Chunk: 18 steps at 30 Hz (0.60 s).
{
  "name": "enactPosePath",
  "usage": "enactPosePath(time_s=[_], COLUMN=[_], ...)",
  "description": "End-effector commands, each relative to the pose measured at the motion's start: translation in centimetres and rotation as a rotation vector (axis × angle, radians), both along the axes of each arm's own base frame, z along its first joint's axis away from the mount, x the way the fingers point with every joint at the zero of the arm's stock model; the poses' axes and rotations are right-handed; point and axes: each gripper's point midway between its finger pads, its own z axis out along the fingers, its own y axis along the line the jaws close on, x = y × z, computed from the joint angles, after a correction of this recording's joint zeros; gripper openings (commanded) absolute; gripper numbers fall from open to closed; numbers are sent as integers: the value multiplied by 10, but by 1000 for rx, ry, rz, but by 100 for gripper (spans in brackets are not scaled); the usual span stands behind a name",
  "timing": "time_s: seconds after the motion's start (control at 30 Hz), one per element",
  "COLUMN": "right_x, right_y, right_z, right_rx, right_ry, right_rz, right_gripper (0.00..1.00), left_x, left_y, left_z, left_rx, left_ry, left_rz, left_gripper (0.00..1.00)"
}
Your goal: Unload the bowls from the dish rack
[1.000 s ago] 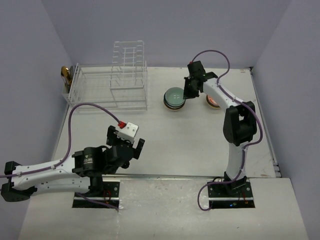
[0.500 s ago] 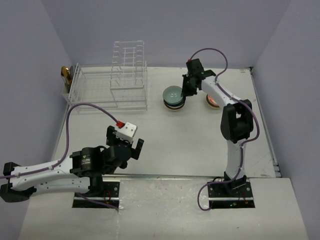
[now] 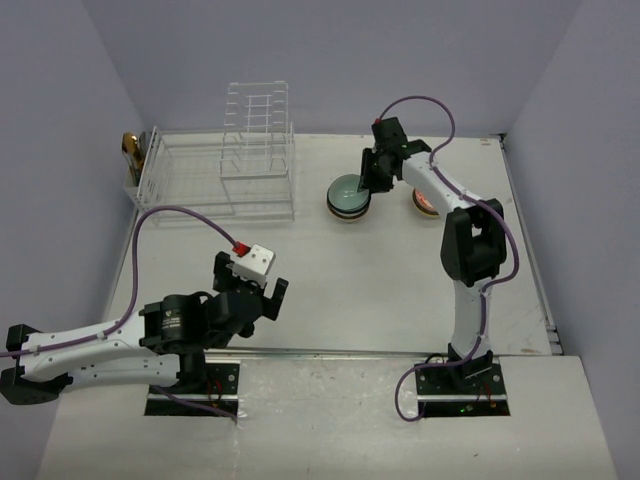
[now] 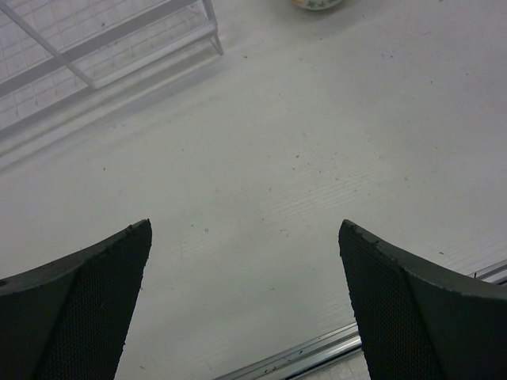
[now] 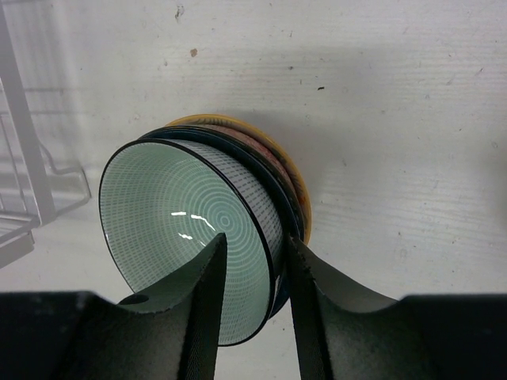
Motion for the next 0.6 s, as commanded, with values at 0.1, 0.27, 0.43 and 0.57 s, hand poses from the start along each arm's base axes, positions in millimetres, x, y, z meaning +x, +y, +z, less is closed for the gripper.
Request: enactPosePath(time_s=[0.1, 0.27, 0.43, 0.57], right_x=[2, -5, -10, -10], right_y=[-22, -33, -38, -42], right_z=[29, 31, 32, 28], right_rx=[-20, -41, -44, -42], right_ry=[-61, -62, -62, -58], right_rz=[-30, -39, -42, -54], right_gripper=[38, 38, 36, 23], left_x=[1, 1, 1, 1], left_y=[-5, -6, -8, -8], left_z=[2, 0, -2, -2], left_rx=[-50, -41, -33, -27], left_ry=[1, 6, 7, 8], left_rz=[11, 7, 6, 4], left_gripper=[100, 100, 100, 100])
